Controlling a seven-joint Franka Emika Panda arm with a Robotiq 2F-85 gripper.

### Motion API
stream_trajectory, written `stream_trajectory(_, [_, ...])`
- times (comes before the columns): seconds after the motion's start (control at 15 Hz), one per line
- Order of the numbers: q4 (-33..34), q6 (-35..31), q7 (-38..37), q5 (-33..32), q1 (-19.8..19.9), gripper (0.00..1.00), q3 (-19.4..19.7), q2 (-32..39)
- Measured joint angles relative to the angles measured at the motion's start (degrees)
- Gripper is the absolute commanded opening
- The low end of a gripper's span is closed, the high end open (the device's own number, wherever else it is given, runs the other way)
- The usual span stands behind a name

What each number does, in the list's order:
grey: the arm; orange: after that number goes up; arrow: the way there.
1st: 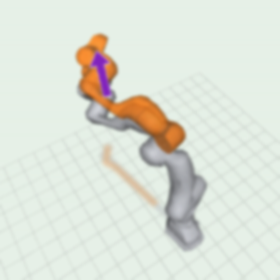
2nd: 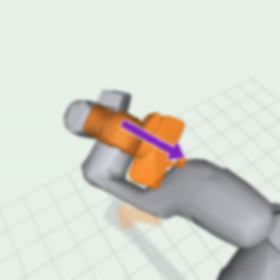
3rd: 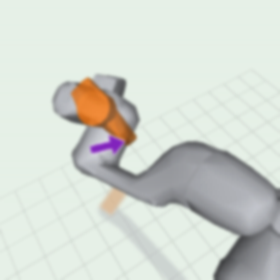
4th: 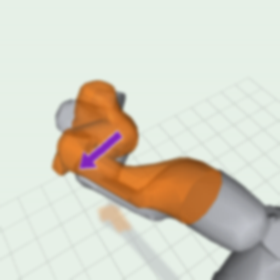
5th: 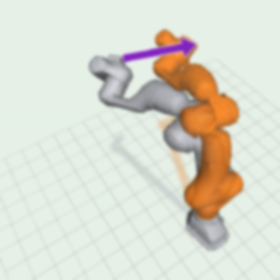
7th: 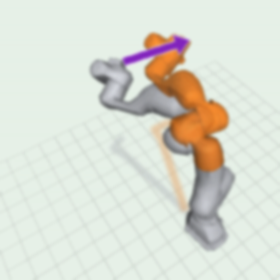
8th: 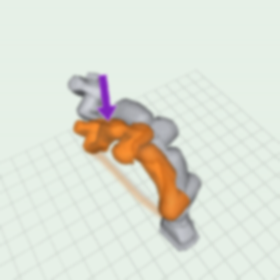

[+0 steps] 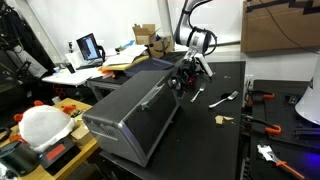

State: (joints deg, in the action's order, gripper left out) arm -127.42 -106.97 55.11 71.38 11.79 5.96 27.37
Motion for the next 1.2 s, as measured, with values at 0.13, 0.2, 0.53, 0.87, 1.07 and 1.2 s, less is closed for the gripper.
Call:
stream_trajectory(0.13, [-0.1, -2.4, -0.4, -2.1, -1.5, 1.0, 0.7, -1.1])
stream_trajectory(0.2, [-0.2, -3.9, -0.9, -3.6, -2.3, 1.0, 0.9, -2.1])
stream_trajectory(0.53, [-1.9, -14.4, -7.4, -14.3, -5.0, 1.0, 1.6, -9.4])
stream_trajectory(0.87, [-4.4, -20.7, -17.0, -29.3, -6.1, 1.0, 1.2, -16.7])
stream_trajectory(1.07, [-5.2, -21.1, -22.5, -38.1, -6.4, 1.0, 0.2, -19.4])
stream_trajectory(1.2, [-5.4, -21.0, -24.7, -41.9, -6.4, 1.0, -0.8, -20.2])
